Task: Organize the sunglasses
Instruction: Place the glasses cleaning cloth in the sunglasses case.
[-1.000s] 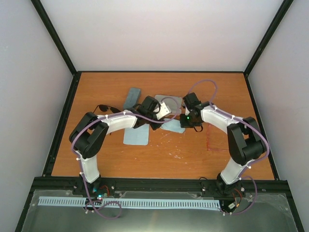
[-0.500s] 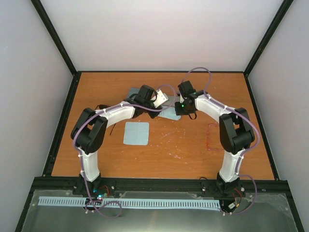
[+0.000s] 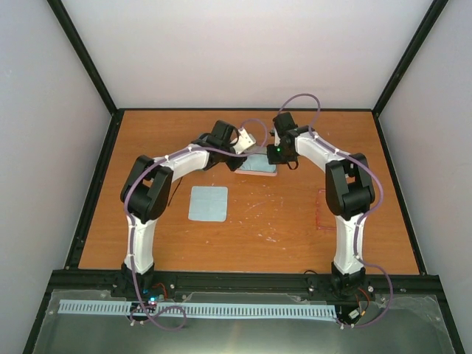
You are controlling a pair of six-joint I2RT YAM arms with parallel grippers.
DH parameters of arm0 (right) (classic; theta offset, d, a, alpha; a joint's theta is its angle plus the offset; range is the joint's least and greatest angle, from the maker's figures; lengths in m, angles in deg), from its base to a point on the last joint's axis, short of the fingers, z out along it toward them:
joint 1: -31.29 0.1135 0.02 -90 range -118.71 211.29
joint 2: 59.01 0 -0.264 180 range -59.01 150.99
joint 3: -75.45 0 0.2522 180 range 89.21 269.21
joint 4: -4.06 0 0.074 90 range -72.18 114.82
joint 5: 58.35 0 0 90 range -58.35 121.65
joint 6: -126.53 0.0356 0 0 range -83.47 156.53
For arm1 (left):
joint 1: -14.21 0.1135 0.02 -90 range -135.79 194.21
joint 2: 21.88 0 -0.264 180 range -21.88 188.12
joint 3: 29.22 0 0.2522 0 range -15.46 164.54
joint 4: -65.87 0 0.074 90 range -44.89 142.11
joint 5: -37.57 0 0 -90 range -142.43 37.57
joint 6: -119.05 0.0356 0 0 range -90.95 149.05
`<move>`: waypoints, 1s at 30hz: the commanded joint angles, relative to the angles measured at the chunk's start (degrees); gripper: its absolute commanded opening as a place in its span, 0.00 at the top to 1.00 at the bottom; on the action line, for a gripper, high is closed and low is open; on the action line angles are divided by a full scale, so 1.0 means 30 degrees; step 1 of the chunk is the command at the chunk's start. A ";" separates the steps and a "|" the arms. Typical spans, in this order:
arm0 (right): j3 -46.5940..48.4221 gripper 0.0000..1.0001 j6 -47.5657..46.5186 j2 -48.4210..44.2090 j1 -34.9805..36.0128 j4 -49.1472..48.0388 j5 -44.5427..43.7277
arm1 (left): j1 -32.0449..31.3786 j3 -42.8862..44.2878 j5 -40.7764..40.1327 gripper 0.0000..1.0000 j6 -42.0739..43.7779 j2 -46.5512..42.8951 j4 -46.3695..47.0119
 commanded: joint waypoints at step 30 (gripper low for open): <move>0.5215 0.97 -0.1401 0.4118 -0.0886 0.0849 0.0572 | 0.1864 0.5113 0.1294 0.96 0.0615 0.4103 -0.1011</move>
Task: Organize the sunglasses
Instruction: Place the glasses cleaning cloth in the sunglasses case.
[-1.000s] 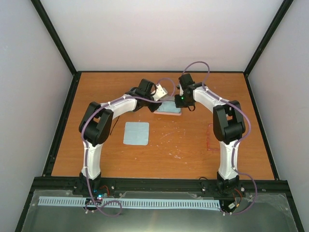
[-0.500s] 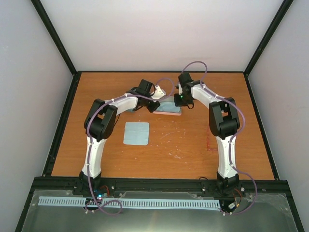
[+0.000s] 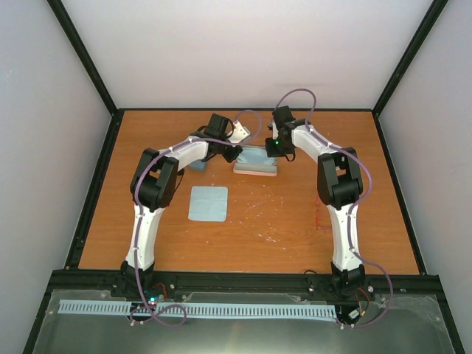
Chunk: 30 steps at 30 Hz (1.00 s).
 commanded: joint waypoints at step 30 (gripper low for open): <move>-0.0049 0.72 -0.0048 -0.0615 -0.0271 -0.0734 -0.0749 | 0.0194 0.0470 -0.0425 0.63 -0.0267 -0.0220 0.0707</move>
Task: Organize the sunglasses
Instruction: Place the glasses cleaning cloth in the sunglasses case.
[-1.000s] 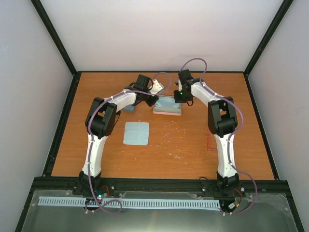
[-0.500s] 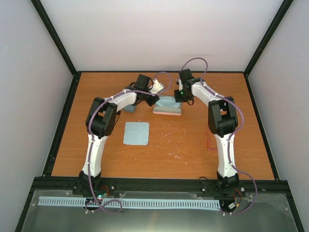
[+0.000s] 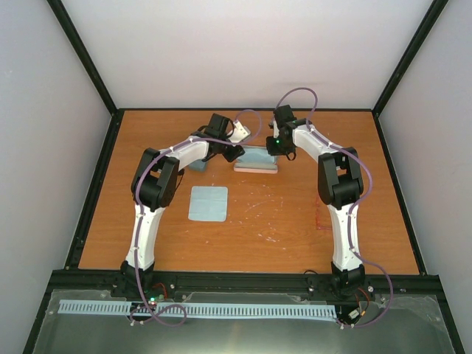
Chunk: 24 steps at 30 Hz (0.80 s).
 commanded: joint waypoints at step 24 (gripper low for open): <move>-0.8416 0.51 0.4210 -0.9580 -0.0584 0.3267 -0.5184 | 0.0410 -0.2069 -0.2702 0.41 -0.1599 -0.3300 0.1972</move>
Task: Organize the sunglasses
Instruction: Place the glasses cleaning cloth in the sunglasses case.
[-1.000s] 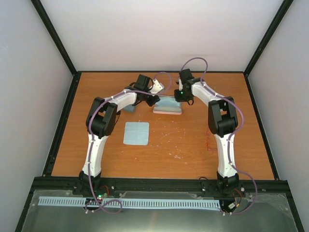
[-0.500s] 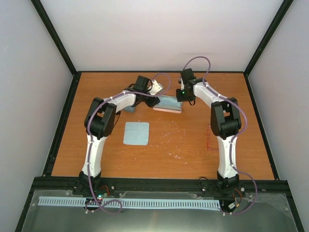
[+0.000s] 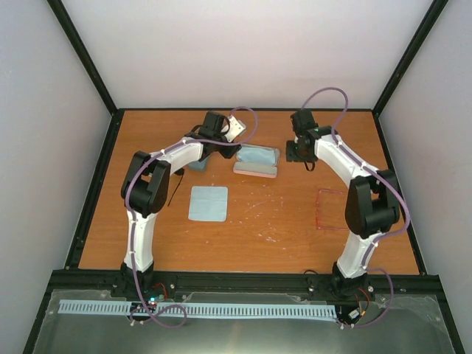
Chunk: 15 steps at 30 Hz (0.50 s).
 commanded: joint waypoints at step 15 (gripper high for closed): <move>-0.9209 0.90 0.6811 -0.8341 -0.2386 0.7064 -0.1237 | 0.2457 -0.1865 0.0069 0.41 -0.0792 -0.2800 0.0968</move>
